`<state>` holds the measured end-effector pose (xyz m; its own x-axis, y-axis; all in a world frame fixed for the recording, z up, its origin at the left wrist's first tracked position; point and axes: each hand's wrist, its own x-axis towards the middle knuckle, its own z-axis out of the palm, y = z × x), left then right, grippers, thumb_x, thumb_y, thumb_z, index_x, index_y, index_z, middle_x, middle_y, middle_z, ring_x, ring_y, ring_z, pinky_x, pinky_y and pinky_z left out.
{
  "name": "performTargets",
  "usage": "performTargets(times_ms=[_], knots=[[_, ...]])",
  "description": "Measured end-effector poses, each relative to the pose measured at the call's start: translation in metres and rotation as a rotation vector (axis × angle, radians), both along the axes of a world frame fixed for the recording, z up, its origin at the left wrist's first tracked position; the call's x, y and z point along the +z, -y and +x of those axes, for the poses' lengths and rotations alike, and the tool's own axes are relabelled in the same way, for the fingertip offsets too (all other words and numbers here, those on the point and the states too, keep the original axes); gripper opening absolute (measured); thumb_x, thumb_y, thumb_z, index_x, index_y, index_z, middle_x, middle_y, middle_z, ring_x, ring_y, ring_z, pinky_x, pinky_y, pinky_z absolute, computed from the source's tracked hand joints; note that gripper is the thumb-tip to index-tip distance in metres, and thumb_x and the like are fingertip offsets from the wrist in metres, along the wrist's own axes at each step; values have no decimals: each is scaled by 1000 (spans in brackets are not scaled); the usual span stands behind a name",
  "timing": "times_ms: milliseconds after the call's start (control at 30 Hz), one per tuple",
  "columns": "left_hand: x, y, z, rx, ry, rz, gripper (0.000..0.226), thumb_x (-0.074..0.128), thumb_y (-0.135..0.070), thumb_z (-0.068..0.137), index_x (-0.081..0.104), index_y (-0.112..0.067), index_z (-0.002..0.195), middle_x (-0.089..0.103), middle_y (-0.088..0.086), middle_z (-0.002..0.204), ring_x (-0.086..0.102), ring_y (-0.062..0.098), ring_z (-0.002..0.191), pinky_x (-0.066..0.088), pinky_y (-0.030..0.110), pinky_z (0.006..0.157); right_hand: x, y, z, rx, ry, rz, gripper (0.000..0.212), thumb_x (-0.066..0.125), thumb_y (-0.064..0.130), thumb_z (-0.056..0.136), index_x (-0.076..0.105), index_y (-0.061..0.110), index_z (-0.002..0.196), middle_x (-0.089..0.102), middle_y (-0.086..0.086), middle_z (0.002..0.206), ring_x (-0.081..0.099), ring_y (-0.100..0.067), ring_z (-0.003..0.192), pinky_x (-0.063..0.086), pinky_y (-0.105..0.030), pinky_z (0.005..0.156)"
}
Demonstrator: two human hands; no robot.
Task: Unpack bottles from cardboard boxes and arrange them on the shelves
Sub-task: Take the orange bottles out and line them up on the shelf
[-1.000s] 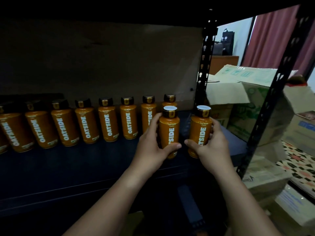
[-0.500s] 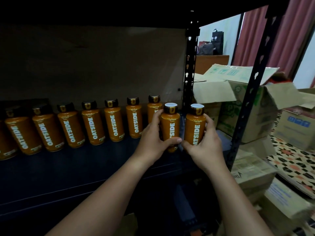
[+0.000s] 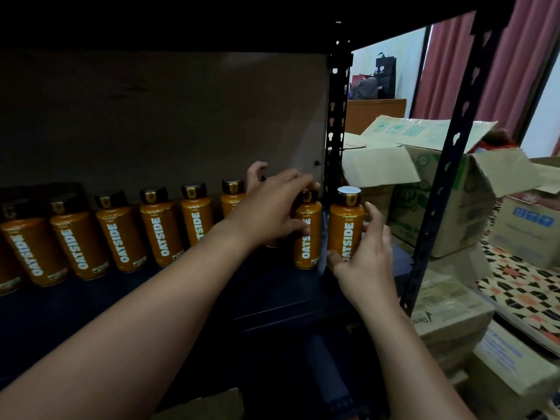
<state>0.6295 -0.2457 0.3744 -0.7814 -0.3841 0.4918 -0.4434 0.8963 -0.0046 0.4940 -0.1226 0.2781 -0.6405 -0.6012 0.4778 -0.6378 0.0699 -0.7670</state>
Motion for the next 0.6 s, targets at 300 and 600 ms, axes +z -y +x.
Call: performTargets(times_ms=[300, 600], knots=[[14, 32, -42, 66, 151, -8, 74, 83, -46, 78, 46, -32, 141, 50, -3, 134, 53, 22, 127, 13, 62, 118, -6, 40, -29, -79, 52, 17, 84, 77, 16, 88, 28, 23, 155, 43, -9, 139, 50, -24, 124, 38, -29, 95], [20, 55, -49, 83, 189, -9, 82, 84, -42, 79, 38, -31, 146, 53, 5, 132, 56, 30, 122, 50, 49, 95, -7, 77, -49, -69, 45, -1, 78, 80, 16, 85, 40, 16, 152, 52, -11, 138, 53, -25, 126, 41, -30, 97]])
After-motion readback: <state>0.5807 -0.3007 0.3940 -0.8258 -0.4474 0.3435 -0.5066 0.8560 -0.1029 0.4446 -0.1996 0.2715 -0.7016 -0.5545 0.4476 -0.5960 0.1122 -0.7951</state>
